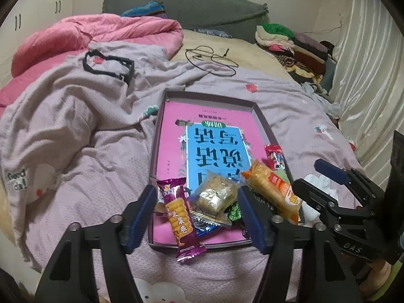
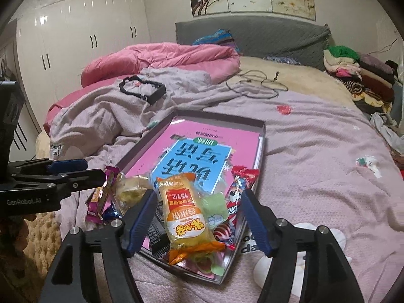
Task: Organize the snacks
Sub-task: 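Lift both open tools up and back from the tray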
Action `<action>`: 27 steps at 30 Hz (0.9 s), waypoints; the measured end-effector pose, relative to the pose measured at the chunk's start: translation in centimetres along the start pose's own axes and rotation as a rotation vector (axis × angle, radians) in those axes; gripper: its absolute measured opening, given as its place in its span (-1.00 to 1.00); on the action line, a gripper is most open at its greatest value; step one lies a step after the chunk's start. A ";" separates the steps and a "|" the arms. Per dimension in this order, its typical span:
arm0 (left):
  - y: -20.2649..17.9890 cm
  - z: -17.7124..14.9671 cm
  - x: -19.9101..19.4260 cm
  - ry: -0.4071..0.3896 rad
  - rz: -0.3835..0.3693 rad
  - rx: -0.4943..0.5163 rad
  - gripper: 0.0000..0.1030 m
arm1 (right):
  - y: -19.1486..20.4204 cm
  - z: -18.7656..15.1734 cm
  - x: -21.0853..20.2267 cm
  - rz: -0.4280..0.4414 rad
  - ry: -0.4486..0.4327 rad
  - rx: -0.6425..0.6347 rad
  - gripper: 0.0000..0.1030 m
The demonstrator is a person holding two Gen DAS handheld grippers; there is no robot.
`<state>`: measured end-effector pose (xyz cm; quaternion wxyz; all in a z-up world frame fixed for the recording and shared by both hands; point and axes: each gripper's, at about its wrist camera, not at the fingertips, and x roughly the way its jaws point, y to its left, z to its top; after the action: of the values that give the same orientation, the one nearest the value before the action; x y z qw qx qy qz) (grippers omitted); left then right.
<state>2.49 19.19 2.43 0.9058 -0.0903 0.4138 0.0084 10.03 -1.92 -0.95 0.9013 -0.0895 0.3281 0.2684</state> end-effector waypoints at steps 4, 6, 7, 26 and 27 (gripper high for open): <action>-0.4 -0.1 -1.3 -0.019 0.021 -0.023 0.53 | 0.2 0.4 -1.8 -0.008 -0.041 -0.005 0.51; -0.6 -0.5 -2.1 -0.025 0.021 -0.050 0.53 | 0.4 0.5 -2.9 -0.012 -0.056 -0.010 0.62; -0.7 -0.7 -2.4 -0.025 0.019 -0.056 0.53 | 0.5 0.5 -3.6 -0.013 -0.064 -0.015 0.64; -3.5 -6.2 -6.6 -0.011 0.031 -0.084 0.54 | 0.4 -5.1 -10.7 -0.072 -0.029 0.059 0.98; -3.6 -6.2 -6.8 -0.013 0.032 -0.078 0.54 | 0.4 -5.5 -10.7 -0.071 -0.017 0.064 0.98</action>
<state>-6.30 14.95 4.10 0.9041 -0.1189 0.4086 0.0398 -0.01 -8.02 1.72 0.9155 -0.0700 0.3254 0.2261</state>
